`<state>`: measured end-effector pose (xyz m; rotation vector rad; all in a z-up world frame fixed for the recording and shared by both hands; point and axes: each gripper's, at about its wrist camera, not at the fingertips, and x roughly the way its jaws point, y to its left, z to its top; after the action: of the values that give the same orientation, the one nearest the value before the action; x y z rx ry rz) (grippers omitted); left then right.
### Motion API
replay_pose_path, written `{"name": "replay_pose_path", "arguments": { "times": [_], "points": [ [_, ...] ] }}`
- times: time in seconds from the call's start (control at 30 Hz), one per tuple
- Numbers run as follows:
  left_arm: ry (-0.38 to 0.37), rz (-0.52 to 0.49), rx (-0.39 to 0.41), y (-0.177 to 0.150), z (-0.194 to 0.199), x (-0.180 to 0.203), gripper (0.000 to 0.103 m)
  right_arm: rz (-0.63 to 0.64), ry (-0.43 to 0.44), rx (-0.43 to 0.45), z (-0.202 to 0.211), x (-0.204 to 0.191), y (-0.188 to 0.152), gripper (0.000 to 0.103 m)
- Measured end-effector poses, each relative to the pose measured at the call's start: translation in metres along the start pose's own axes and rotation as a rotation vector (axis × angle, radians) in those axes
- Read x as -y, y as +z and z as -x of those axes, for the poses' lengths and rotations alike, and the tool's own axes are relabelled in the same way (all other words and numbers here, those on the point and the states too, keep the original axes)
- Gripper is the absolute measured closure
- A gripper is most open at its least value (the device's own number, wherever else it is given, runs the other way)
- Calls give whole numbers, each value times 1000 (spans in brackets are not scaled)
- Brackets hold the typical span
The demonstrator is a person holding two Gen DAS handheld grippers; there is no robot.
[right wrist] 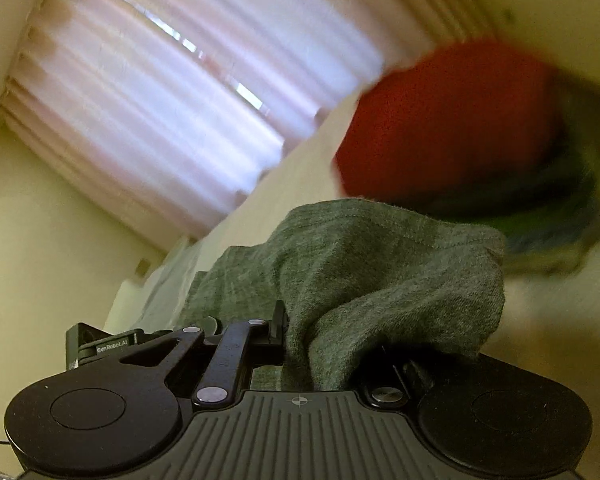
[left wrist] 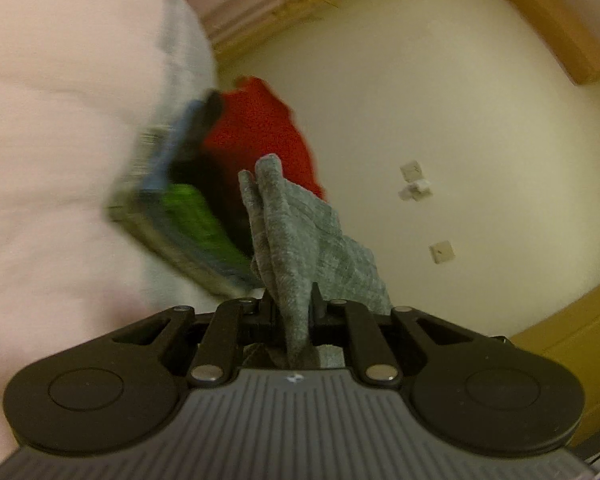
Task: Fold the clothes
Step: 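Carry the shorts with both grippers onto the red sweater atop the clothes stack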
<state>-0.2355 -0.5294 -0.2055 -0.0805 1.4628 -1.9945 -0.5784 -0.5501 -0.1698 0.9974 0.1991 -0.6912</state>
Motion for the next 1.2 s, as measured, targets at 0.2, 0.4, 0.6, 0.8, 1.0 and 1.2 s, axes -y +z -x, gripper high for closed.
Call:
{"name": "replay_pose_path", "arguments": {
  "times": [0.2, 0.4, 0.6, 0.8, 1.0, 1.2],
  "points": [
    [-17, -78, -33, 53, -74, 58, 94, 6, -39, 102, 34, 19, 67, 94],
    [37, -112, -52, 113, -127, 73, 94, -74, -79, 106, 11, 41, 132, 94],
    [118, -105, -86, 158, -167, 47, 94, -146, -117, 53, -15, 81, 188, 94],
    [151, -103, -86, 181, -187, 18, 94, -152, -131, 21, -33, 108, 208, 94],
    [147, -109, -81, 192, -201, -4, 94, -66, -155, 21, -57, 107, 208, 94],
    [147, -140, -86, 194, -218, -22, 93, -77, -173, 26, -72, 126, 201, 94]
  ]
}}
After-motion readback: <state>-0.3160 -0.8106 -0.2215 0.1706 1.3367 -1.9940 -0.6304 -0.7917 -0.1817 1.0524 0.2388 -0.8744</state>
